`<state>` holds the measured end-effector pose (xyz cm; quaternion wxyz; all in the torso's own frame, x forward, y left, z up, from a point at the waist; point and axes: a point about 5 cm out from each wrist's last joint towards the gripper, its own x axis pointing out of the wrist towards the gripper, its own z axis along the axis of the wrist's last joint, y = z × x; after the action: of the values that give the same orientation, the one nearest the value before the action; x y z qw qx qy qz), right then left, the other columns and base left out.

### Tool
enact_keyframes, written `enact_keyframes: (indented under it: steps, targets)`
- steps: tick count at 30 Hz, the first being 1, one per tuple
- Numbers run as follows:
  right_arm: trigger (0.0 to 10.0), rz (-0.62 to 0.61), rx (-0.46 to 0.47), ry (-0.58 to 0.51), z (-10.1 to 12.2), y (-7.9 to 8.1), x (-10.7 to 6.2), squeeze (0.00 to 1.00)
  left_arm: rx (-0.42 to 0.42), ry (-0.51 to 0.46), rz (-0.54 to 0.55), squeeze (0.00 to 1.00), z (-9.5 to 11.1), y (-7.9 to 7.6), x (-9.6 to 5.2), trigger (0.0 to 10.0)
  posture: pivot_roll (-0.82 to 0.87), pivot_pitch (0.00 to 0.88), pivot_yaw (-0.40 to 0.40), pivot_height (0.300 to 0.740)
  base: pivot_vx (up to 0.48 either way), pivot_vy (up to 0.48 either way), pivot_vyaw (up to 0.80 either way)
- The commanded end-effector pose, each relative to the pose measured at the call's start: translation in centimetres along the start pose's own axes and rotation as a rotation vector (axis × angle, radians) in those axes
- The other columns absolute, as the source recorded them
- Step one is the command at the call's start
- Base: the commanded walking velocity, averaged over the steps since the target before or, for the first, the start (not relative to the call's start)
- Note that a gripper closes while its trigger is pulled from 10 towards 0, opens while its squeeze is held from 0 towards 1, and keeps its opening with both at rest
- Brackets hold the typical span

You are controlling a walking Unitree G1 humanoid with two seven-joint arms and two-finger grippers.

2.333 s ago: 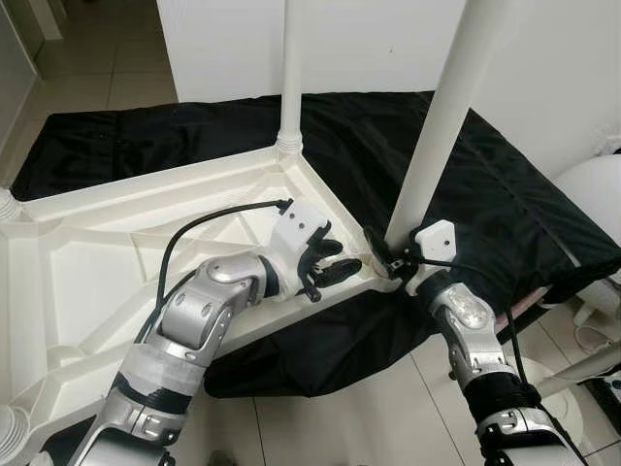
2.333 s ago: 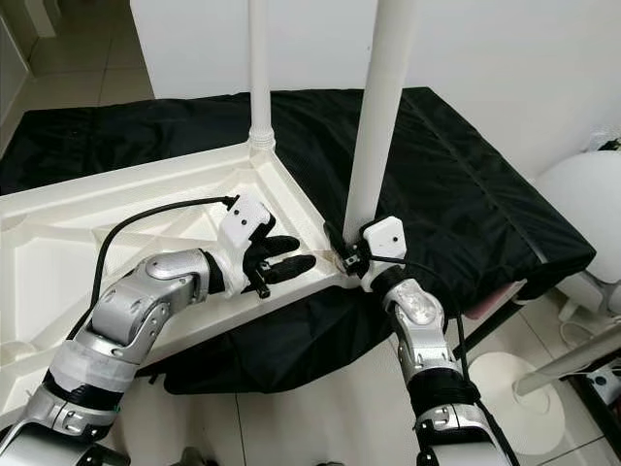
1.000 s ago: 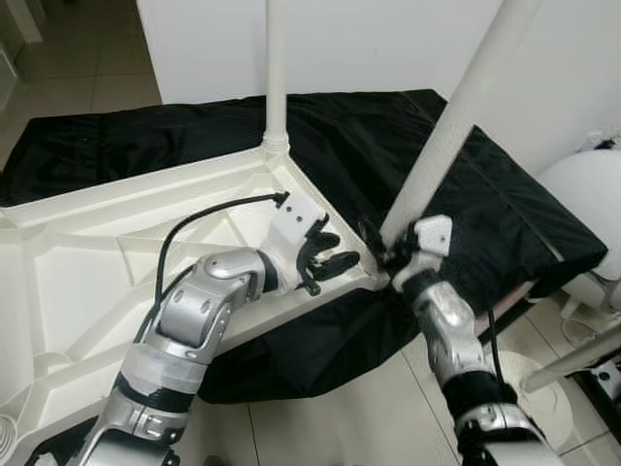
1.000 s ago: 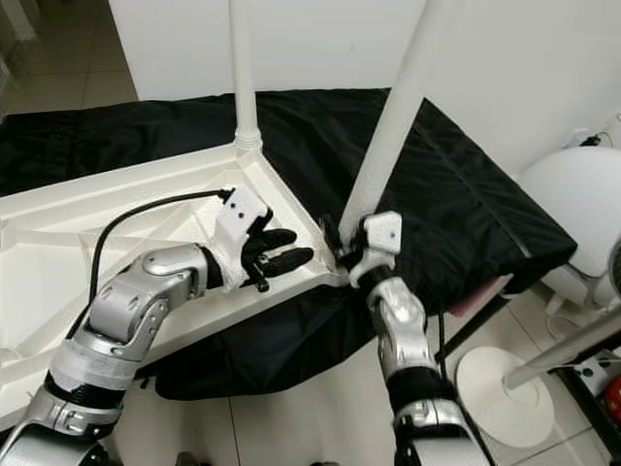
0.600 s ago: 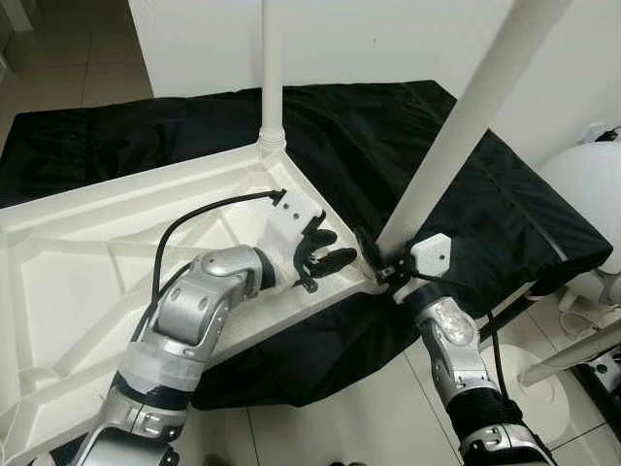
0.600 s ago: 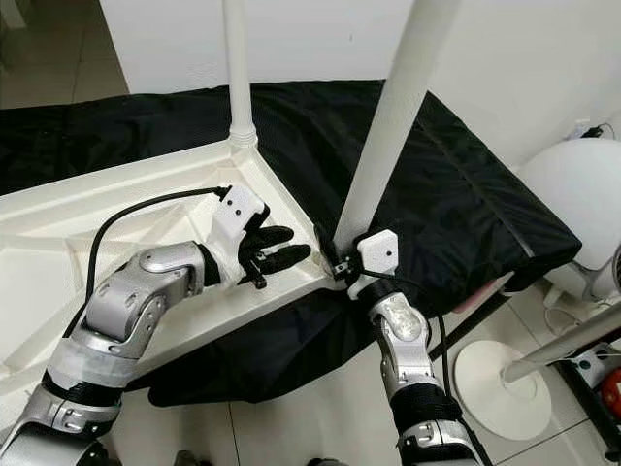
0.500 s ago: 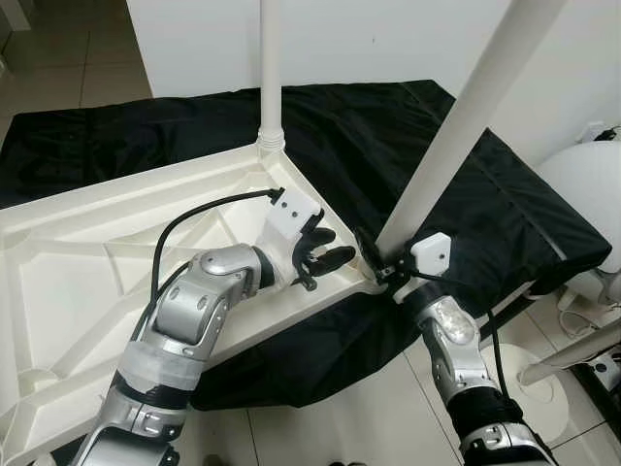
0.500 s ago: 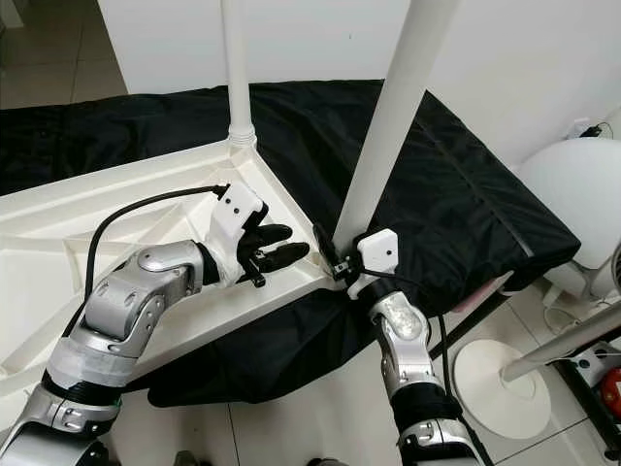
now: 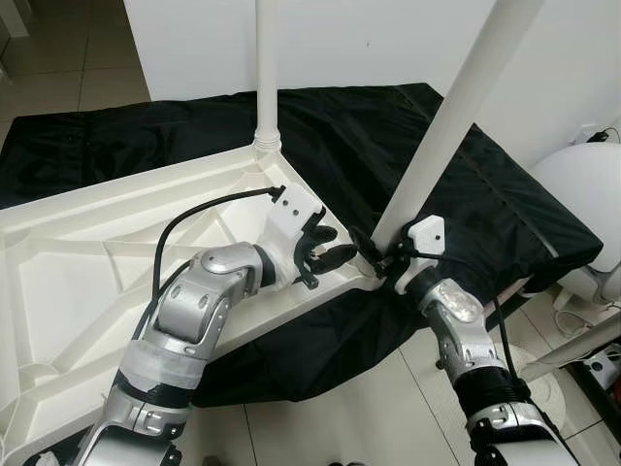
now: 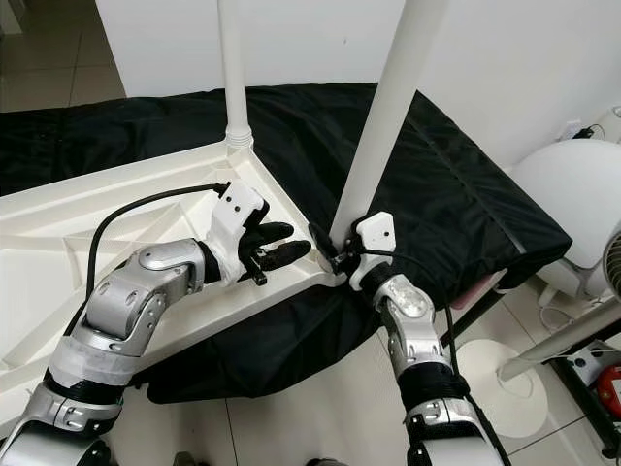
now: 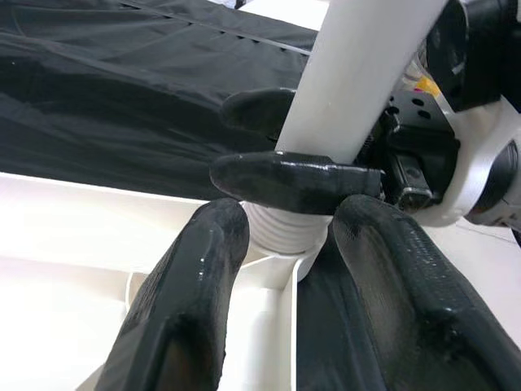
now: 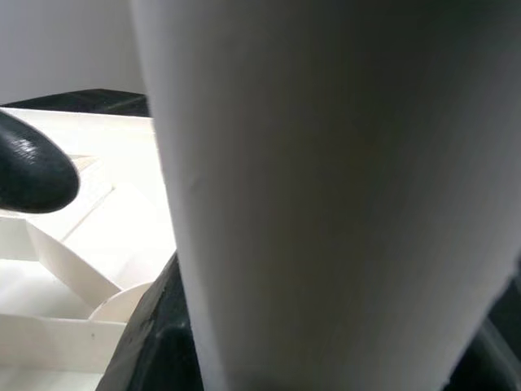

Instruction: Building children table

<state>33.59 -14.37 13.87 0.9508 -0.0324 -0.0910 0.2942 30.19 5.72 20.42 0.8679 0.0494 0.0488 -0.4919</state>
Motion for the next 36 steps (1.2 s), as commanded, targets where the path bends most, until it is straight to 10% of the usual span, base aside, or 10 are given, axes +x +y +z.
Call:
enact_keyframes:
  steps: [1,26,36]
  targets:
    - [10.0,-0.01,0.152,0.236,-4.7,0.8,-1.9,0.0,0.009,-0.002,0.082,0.0,0.3,0.3,-0.1,10.0,0.05,0.092,-0.026,0.74,0.0,0.0,0.0]
    - [10.0,0.0,0.141,0.252,-3.2,-1.0,-1.0,0.0,0.013,-0.013,0.092,0.0,0.7,0.5,0.1,10.0,0.06,0.087,-0.032,0.74,0.0,0.0,0.0]
    - [10.0,-0.429,0.203,0.12,-2.0,0.4,0.0,0.0,0.01,-0.014,0.093,0.0,0.3,0.3,0.0,10.0,0.06,0.091,-0.041,0.74,0.0,0.0,0.0]
